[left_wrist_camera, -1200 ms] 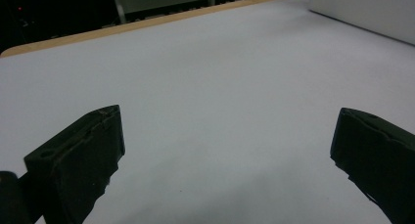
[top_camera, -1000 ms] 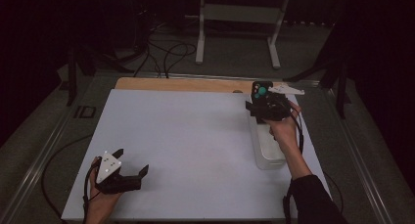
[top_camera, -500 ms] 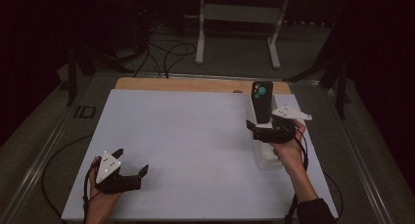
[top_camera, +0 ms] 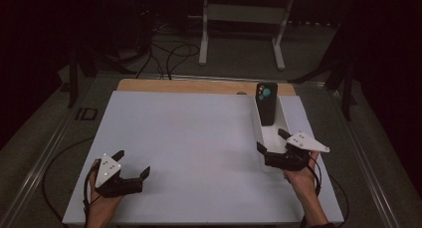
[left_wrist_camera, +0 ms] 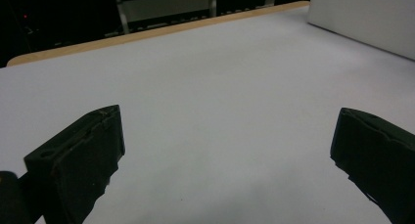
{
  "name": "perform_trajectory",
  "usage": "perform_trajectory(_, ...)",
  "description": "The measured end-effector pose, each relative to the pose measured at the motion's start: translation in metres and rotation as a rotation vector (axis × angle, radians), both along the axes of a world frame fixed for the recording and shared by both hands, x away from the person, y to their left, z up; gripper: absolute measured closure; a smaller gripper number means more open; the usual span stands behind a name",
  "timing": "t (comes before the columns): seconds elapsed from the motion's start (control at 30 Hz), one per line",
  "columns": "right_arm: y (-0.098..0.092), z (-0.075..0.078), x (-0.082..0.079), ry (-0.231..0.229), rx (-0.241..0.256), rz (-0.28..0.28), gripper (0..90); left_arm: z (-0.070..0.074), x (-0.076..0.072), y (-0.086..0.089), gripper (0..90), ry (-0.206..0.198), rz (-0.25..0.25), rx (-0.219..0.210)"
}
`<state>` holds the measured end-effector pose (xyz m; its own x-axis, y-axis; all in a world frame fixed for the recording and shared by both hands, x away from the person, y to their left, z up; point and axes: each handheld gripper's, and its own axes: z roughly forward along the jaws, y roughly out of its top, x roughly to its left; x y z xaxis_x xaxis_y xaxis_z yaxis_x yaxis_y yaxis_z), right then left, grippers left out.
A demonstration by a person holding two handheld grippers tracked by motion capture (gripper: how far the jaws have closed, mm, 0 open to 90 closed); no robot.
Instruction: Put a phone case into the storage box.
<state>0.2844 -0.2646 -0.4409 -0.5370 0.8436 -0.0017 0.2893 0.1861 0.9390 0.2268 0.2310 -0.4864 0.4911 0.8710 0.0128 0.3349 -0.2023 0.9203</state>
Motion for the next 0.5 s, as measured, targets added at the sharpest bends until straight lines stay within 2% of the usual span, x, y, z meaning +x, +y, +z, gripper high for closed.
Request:
perform_trajectory(0.03, 0.000, -0.003, -0.003, -0.012, -0.006, 0.000, 8.9, 0.000, 0.000, 0.000, 0.1, -0.002, 0.000, -0.001)
perform_trajectory(0.23, -0.005, -0.013, -0.013, -0.014, 0.020, 0.007, 8.9, 0.001, -0.001, 0.000, 0.1, -0.011, -0.001, -0.006)
perform_trajectory(0.37, -0.009, -0.020, -0.019, -0.023, 0.058, 0.011, 8.9, 0.001, -0.001, 0.000, 0.1, -0.014, -0.004, -0.006)
perform_trajectory(0.5, -0.011, -0.021, -0.022, -0.032, 0.066, 0.024, 8.9, 0.002, -0.001, 0.000, 0.1, -0.018, -0.006, -0.006)
